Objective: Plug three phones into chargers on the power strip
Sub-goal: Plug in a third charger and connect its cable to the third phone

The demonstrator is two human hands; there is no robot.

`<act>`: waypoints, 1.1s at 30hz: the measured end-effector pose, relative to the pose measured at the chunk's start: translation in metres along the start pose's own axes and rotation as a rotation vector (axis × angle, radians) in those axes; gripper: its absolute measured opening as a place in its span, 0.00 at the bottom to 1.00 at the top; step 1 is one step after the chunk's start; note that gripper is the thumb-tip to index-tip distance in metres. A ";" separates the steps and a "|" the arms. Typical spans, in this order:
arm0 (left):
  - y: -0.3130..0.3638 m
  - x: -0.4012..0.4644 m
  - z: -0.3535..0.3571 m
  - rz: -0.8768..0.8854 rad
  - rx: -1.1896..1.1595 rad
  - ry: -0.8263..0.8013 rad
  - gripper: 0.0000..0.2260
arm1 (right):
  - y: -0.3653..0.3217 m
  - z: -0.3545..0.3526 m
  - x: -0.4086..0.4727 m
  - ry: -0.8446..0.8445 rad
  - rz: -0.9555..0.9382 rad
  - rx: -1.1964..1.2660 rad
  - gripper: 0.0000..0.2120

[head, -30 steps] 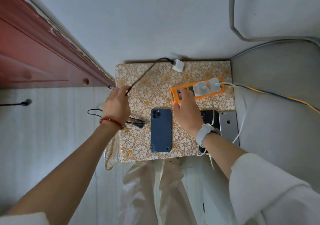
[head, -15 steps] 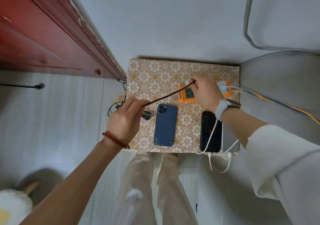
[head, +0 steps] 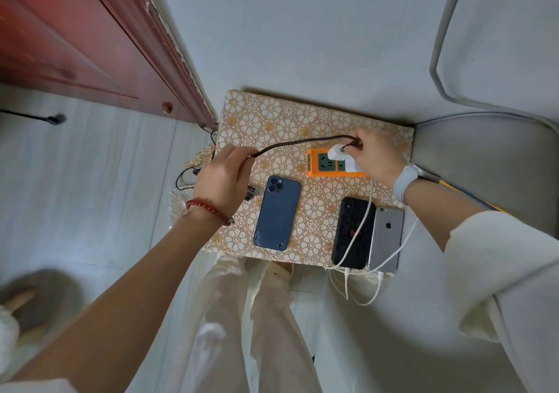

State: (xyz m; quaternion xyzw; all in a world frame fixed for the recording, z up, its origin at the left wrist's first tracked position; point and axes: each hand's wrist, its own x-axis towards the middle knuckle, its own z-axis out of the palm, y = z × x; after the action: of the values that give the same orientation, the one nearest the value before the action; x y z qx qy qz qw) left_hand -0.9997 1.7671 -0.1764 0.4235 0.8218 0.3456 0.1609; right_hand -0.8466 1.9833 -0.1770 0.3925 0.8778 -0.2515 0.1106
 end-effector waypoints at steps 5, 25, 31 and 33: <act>-0.002 0.007 0.004 -0.043 -0.016 -0.005 0.09 | -0.004 0.003 0.001 0.077 0.107 -0.045 0.11; 0.005 0.025 0.018 -0.117 -0.033 -0.069 0.10 | -0.004 0.023 -0.019 0.255 0.232 -0.145 0.14; 0.000 0.025 0.017 -0.134 -0.023 -0.036 0.10 | -0.007 0.035 -0.020 0.247 0.131 -0.273 0.14; -0.001 0.025 0.015 -0.148 -0.025 -0.024 0.09 | -0.009 0.038 -0.020 0.270 0.113 -0.252 0.12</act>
State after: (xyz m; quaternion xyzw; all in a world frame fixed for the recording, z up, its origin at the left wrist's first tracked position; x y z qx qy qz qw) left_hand -1.0066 1.7932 -0.1873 0.3636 0.8445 0.3378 0.2013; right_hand -0.8400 1.9460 -0.1986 0.4546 0.8856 -0.0781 0.0539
